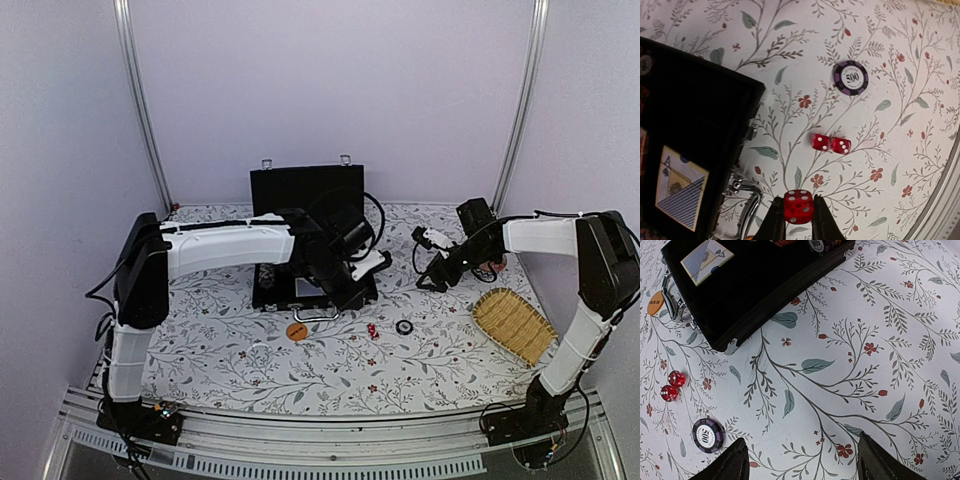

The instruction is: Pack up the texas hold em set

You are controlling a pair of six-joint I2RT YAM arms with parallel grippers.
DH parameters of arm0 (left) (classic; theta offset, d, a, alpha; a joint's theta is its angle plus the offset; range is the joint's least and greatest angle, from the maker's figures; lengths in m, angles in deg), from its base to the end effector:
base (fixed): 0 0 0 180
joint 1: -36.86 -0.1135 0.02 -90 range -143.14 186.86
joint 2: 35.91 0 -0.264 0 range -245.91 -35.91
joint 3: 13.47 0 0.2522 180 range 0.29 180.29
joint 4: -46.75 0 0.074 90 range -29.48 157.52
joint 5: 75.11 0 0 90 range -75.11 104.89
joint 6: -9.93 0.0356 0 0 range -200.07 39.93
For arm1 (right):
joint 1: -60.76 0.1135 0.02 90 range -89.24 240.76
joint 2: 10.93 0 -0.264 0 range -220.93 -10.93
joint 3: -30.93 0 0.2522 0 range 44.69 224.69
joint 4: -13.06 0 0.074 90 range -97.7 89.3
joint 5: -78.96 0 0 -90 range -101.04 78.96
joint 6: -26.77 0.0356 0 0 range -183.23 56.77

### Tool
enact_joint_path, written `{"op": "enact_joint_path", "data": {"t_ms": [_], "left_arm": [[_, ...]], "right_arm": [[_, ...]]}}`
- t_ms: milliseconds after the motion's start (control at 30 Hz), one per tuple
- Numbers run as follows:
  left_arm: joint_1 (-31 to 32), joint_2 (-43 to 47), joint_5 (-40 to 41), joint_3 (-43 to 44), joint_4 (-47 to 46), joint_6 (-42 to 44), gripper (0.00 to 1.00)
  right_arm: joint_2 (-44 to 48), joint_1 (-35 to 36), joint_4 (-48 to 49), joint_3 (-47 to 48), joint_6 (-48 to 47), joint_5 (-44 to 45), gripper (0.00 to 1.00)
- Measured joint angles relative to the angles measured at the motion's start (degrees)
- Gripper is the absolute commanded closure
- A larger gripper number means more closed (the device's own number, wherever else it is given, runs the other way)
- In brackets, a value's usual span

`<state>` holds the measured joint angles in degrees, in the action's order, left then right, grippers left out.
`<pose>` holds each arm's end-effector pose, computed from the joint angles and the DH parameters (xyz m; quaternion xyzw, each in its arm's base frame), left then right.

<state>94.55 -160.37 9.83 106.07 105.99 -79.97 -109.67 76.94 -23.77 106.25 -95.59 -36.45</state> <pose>0.2477 -0.3975 0.2110 0.4792 0.8477 -0.1453 0.1750 0.3263 0.1106 0.1820 -0.4390 0.8363 0.1752 0.2778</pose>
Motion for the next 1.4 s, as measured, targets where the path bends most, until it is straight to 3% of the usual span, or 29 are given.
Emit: {"op": "enact_joint_path", "data": {"t_ms": [300,600,1400], "left_arm": [[-9.84,1.42,6.32,0.0,-0.09,-10.78,0.95],[-17.2,-4.46,9.31,2.27,-1.57,-18.27,0.96],[-18.08,-7.41,13.33,4.22,0.52,-20.31,0.98]], "right_arm": [[-0.02,0.0,-0.09,0.0,-0.02,-0.02,0.26],[-0.02,0.0,-0.28,0.0,-0.07,-0.46,0.26],[-1.53,0.0,-1.46,0.74,-1.33,-0.92,0.26]]}}
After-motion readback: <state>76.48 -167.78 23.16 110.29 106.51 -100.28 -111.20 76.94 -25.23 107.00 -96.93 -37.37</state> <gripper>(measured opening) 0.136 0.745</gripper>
